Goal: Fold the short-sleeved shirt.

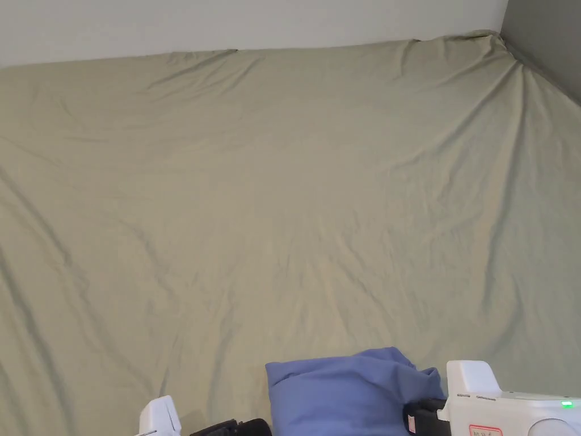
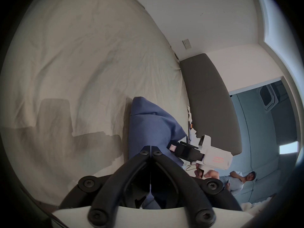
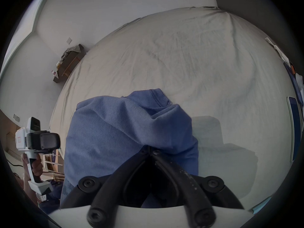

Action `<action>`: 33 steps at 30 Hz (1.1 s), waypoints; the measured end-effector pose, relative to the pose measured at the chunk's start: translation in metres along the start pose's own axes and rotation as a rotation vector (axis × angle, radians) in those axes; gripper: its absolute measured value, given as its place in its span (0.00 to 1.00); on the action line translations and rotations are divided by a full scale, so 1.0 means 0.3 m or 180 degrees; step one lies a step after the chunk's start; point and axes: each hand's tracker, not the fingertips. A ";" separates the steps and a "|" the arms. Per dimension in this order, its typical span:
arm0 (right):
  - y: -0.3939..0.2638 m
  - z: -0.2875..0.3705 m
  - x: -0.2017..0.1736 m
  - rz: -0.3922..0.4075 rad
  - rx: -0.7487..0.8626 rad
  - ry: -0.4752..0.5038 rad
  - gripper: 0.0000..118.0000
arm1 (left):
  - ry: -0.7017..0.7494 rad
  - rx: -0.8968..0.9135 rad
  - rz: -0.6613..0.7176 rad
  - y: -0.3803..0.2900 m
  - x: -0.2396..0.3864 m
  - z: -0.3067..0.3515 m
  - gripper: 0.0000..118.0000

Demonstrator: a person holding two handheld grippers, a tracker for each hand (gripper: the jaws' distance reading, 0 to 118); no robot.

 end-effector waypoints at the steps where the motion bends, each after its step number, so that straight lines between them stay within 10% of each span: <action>1: 0.000 0.000 0.001 -0.0005 0.0001 0.0002 0.00 | 0.0022 -0.0015 -0.0004 0.007 -0.002 -0.008 0.00; 4: 0.000 0.000 0.000 -0.0006 -0.0001 0.0003 0.00 | -0.0257 -0.0176 0.0189 0.016 -0.017 -0.014 0.17; 6: 0.000 0.000 0.001 0.0000 -0.0002 0.0004 0.00 | -0.0263 -0.0191 0.0109 0.019 -0.011 -0.024 1.00; 16: -0.010 -0.001 0.000 -0.0024 0.0024 0.0027 0.00 | -0.0248 -0.0640 -0.0073 0.041 0.010 -0.213 0.98; 21: -0.013 -0.005 0.003 -0.0052 0.0031 0.0036 0.00 | 0.0277 -0.0799 -0.0502 0.046 0.062 -0.276 0.19; 33: -0.017 0.120 -0.015 -0.0116 0.0383 0.0108 0.00 | 0.0053 -0.0931 -0.0292 0.111 0.008 -0.201 0.18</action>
